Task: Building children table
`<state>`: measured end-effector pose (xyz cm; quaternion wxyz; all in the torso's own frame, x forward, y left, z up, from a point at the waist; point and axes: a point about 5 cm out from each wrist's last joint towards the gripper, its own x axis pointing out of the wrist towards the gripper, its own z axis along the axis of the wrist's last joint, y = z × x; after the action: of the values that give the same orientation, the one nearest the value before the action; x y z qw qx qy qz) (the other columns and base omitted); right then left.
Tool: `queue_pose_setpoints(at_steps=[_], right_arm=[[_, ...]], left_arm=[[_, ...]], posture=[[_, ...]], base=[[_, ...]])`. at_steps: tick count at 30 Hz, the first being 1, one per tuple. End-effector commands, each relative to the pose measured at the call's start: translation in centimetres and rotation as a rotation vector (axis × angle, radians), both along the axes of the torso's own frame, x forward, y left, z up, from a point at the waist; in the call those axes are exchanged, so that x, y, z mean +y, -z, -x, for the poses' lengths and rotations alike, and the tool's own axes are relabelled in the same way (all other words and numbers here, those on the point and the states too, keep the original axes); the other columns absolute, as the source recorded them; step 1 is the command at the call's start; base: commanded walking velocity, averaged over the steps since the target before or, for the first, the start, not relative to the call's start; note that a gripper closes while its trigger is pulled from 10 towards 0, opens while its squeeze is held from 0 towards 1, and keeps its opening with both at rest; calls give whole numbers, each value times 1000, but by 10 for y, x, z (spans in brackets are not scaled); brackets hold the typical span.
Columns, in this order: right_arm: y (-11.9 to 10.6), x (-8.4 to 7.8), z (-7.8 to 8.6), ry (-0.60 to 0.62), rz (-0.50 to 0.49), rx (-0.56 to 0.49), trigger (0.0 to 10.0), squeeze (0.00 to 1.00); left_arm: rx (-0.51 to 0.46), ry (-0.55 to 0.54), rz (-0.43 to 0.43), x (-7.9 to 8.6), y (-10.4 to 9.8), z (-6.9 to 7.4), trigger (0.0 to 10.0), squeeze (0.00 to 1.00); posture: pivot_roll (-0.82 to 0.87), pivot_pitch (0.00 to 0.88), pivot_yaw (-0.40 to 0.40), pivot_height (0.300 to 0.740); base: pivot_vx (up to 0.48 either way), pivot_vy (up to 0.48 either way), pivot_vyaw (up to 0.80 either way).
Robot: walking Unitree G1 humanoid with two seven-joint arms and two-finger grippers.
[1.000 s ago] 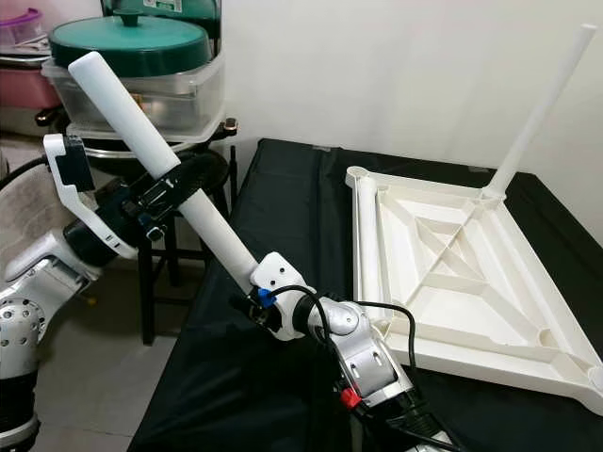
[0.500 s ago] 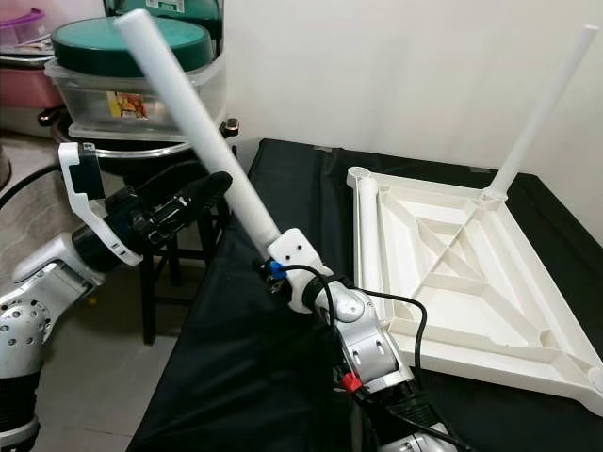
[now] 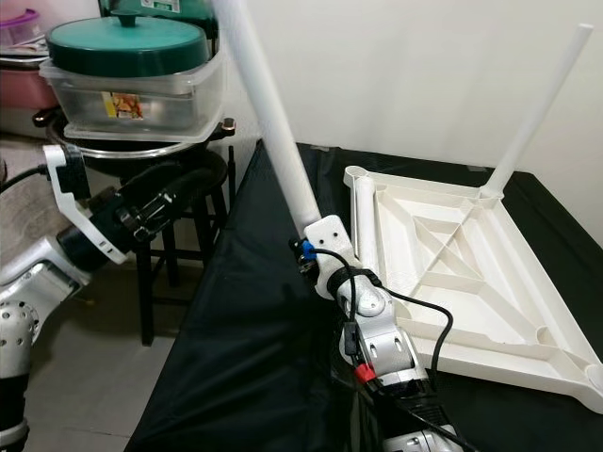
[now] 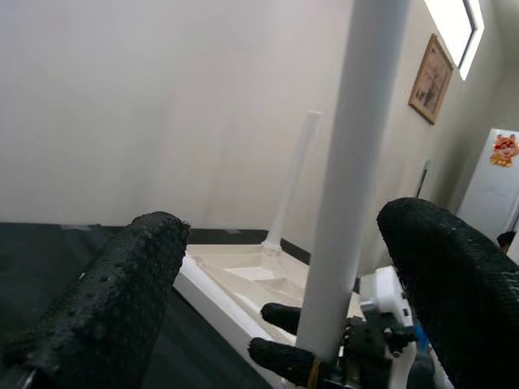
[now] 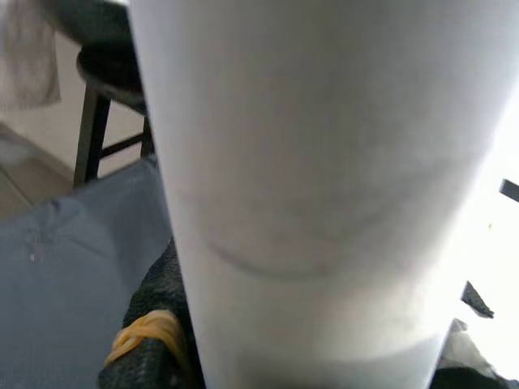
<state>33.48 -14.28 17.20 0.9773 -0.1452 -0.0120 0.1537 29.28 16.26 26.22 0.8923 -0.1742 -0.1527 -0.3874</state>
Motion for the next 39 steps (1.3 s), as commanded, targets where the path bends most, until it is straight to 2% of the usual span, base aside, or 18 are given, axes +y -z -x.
queue_pose_setpoints(at_steps=[1,6,12,17,22,39], right_arm=[[-5,-3,2,15,-34,-39,0,0],[-10,-7,2,53,-88,-77,0,0],[-10,-4,4,34,-89,-81,0,0],[1,10,10,-75,-2,-48,0,0],[12,13,12,-112,69,5,0,0],[19,21,14,-186,118,38,0,0]], left_arm=[[5,-20,-11,2,3,-1,10000,0],[14,-38,-20,4,6,-3,10000,0],[18,-36,-24,4,8,-3,10000,0],[3,-34,-18,3,4,-4,10000,0],[-26,-13,5,1,-4,-3,10000,0],[-69,32,63,-7,-18,-1,10000,0]], posture=[[53,0,-85,740],[50,0,-82,740],[50,0,-83,740],[52,0,-85,740],[55,0,-88,740],[57,0,-94,740]], base=[[0,0,0],[0,0,0],[0,0,0],[0,0,0],[0,0,0],[0,0,0]])
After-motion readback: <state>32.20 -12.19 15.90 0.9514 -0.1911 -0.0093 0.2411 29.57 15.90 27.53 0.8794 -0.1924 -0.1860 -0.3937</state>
